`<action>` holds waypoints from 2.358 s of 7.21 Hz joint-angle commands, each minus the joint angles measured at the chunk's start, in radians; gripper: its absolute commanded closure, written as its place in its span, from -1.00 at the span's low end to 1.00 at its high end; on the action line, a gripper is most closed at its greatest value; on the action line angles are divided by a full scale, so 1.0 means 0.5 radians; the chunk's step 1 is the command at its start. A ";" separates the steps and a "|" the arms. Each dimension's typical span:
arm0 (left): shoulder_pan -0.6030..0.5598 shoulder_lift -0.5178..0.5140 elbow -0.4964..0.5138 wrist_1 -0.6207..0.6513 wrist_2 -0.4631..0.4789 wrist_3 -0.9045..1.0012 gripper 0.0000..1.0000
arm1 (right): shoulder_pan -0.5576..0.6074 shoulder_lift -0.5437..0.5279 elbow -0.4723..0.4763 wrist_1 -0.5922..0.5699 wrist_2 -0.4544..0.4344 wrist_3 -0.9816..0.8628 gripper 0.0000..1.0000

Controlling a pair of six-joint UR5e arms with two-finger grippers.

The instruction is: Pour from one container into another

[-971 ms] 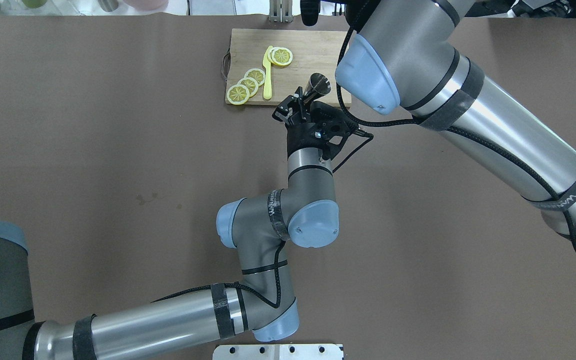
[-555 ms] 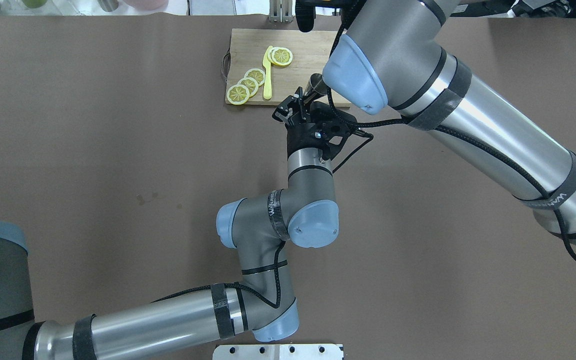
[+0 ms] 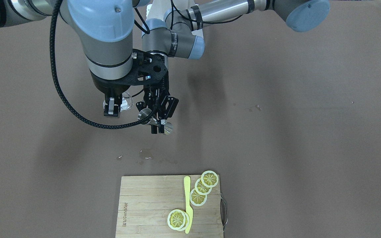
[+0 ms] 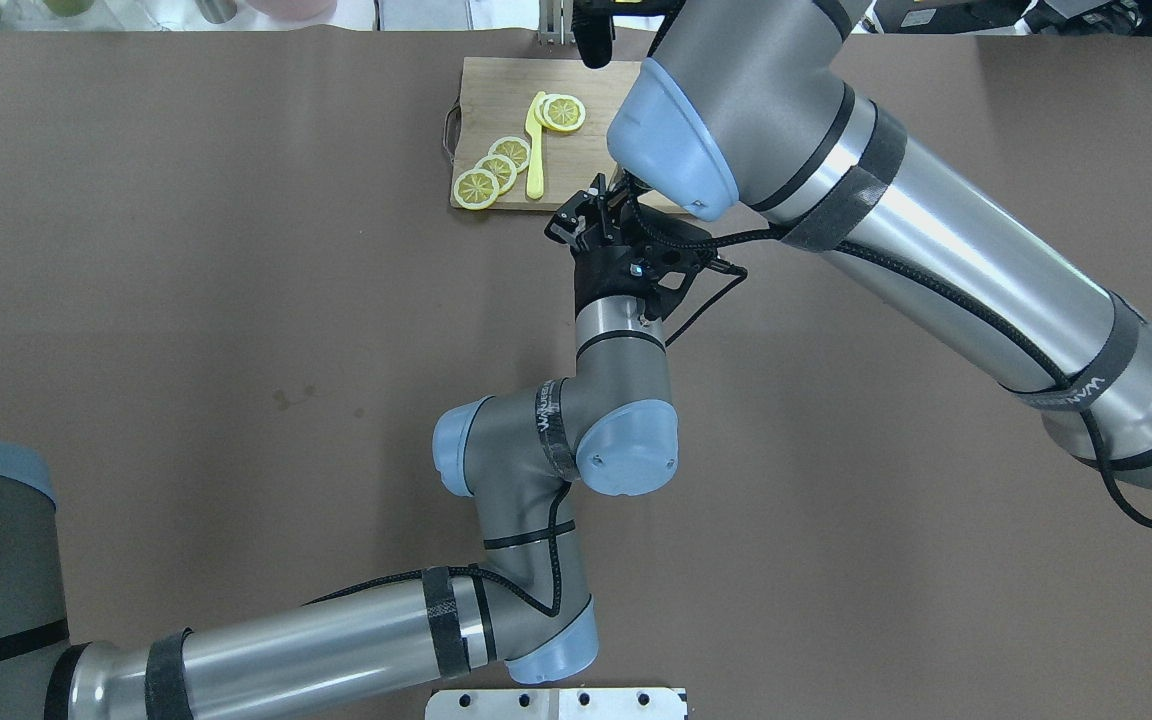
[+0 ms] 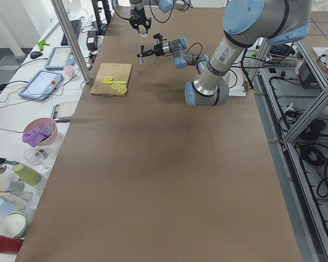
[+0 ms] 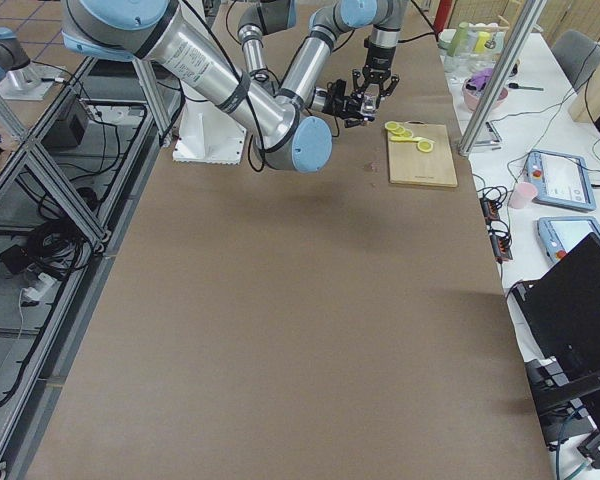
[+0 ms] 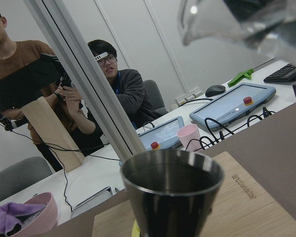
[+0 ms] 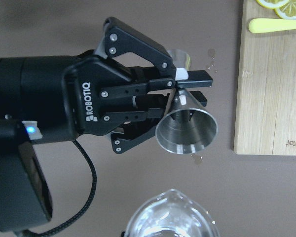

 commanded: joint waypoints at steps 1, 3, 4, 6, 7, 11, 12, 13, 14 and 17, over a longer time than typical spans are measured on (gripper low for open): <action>0.000 0.003 -0.001 0.000 0.000 0.001 1.00 | -0.035 0.048 -0.057 -0.027 -0.037 -0.007 1.00; 0.000 0.003 -0.001 0.000 0.000 -0.002 1.00 | -0.041 0.085 -0.128 -0.033 -0.059 -0.050 1.00; 0.000 0.003 -0.001 0.000 0.000 -0.002 1.00 | -0.047 0.091 -0.128 -0.063 -0.083 -0.072 1.00; 0.000 0.003 -0.001 -0.003 0.000 -0.002 1.00 | -0.063 0.164 -0.228 -0.070 -0.132 -0.142 1.00; 0.000 0.003 -0.001 -0.003 0.000 -0.002 1.00 | -0.066 0.201 -0.278 -0.097 -0.157 -0.179 1.00; 0.000 0.003 -0.001 -0.003 0.000 -0.002 1.00 | -0.075 0.204 -0.303 -0.155 -0.255 -0.262 1.00; 0.000 0.003 -0.004 -0.003 0.000 -0.002 1.00 | -0.078 0.217 -0.303 -0.195 -0.255 -0.280 1.00; 0.000 0.003 -0.004 -0.003 0.000 -0.002 1.00 | -0.084 0.223 -0.300 -0.198 -0.258 -0.281 1.00; 0.000 0.003 -0.004 -0.003 0.000 -0.002 1.00 | -0.087 0.232 -0.306 -0.198 -0.255 -0.293 1.00; 0.000 0.003 -0.004 -0.003 0.000 -0.002 1.00 | -0.112 0.272 -0.379 -0.198 -0.280 -0.293 1.00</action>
